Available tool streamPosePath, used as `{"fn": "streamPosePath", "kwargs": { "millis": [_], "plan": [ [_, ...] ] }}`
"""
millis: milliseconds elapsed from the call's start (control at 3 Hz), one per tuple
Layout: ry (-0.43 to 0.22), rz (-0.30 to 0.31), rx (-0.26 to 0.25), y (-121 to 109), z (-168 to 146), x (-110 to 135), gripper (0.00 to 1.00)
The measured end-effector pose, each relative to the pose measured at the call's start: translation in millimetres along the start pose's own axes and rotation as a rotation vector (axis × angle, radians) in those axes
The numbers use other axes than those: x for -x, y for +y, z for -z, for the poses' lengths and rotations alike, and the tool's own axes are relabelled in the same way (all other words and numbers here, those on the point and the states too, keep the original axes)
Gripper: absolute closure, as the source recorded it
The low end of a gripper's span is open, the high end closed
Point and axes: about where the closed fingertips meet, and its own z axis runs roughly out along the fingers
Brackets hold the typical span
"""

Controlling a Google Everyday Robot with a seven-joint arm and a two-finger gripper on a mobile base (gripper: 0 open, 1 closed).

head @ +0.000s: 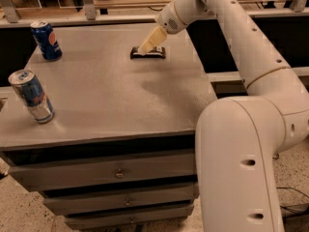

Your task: Pick rxbar chocolate

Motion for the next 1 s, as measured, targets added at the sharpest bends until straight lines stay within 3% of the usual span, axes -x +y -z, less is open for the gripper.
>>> {"fn": "streamPosePath", "kwargs": {
  "millis": [333, 667, 1000],
  "plan": [
    [0.000, 0.000, 0.000, 0.0, -0.2, 0.0, 0.00],
    [-0.035, -0.040, 0.071, 11.6, -10.6, -5.0, 0.00],
    [-0.092, -0.094, 0.209, 35.4, -30.1, -11.6, 0.00]
  ]
}}
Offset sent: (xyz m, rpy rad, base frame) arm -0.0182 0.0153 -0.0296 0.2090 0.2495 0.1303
